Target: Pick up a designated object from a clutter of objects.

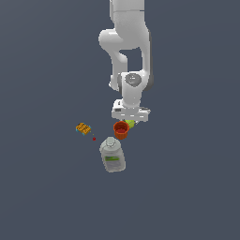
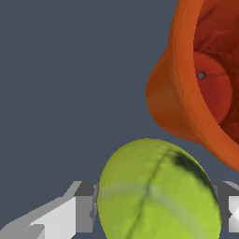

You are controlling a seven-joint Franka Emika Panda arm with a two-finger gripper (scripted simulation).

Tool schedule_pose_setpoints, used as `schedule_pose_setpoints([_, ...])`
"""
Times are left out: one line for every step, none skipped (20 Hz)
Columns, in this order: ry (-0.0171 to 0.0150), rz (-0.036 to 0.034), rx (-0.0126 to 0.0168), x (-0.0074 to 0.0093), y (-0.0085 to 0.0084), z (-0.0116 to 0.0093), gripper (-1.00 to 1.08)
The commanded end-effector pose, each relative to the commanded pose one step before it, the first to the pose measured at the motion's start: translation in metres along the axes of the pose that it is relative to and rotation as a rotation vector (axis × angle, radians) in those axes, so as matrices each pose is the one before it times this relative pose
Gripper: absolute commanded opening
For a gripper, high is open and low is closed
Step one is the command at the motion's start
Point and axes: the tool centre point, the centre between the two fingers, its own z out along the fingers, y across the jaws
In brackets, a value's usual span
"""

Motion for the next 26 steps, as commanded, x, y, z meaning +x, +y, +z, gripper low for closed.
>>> schedule_pose_setpoints([0.00057, 0.00011, 0.00013, 0.0003, -0.00003, -0.0001, -1.0])
schedule_pose_setpoints([0.0, 0.0, 0.0, 0.0, 0.0, 0.0, -1.0])
schedule_pose_setpoints([0.0, 0.0, 0.0, 0.0, 0.0, 0.0, -1.0])
schedule_pose_setpoints([0.0, 0.0, 0.0, -0.00026, 0.00007, -0.0001, -1.0])
schedule_pose_setpoints([0.0, 0.0, 0.0, 0.00006, -0.0001, -0.00019, -1.0])
schedule_pose_setpoints([0.0, 0.0, 0.0, 0.00018, -0.00029, -0.00058, -1.0])
schedule_pose_setpoints([0.0, 0.0, 0.0, 0.00029, -0.00049, -0.00097, -1.0])
schedule_pose_setpoints([0.0, 0.0, 0.0, 0.00041, -0.00069, -0.00136, -1.0])
schedule_pose_setpoints([0.0, 0.0, 0.0, 0.00053, -0.00088, -0.00175, -1.0])
schedule_pose_setpoints([0.0, 0.0, 0.0, 0.00064, -0.00108, -0.00214, -1.0])
schedule_pose_setpoints([0.0, 0.0, 0.0, 0.00076, -0.00128, -0.00253, -1.0])
schedule_pose_setpoints([0.0, 0.0, 0.0, 0.00088, -0.00148, -0.00292, -1.0])
schedule_pose_setpoints([0.0, 0.0, 0.0, 0.00099, -0.00167, -0.0033, -1.0])
schedule_pose_setpoints([0.0, 0.0, 0.0, 0.00111, -0.00187, -0.00369, -1.0])
schedule_pose_setpoints([0.0, 0.0, 0.0, 0.00123, -0.00207, -0.00409, -1.0])
schedule_pose_setpoints([0.0, 0.0, 0.0, 0.00135, -0.00227, -0.00448, -1.0])
schedule_pose_setpoints([0.0, 0.0, 0.0, 0.00147, -0.00247, -0.00488, -1.0])
schedule_pose_setpoints([0.0, 0.0, 0.0, 0.00159, -0.00268, -0.00527, -1.0])
schedule_pose_setpoints([0.0, 0.0, 0.0, 0.00171, -0.00288, -0.00568, -1.0])
schedule_pose_setpoints([0.0, 0.0, 0.0, 0.00184, -0.00309, -0.00609, -1.0])
schedule_pose_setpoints([0.0, 0.0, 0.0, 0.00197, -0.00331, -0.0065, -1.0])
schedule_pose_setpoints([0.0, 0.0, 0.0, 0.0021, -0.00352, -0.00693, -1.0])
schedule_pose_setpoints([0.0, 0.0, 0.0, 0.00224, -0.00374, -0.00736, -1.0])
schedule_pose_setpoints([0.0, 0.0, 0.0, 0.00237, -0.00395, -0.00777, -1.0])
schedule_pose_setpoints([0.0, 0.0, 0.0, 0.00242, -0.00402, -0.00791, -1.0])
schedule_pose_setpoints([0.0, 0.0, 0.0, 0.00244, -0.00405, -0.00796, -1.0])
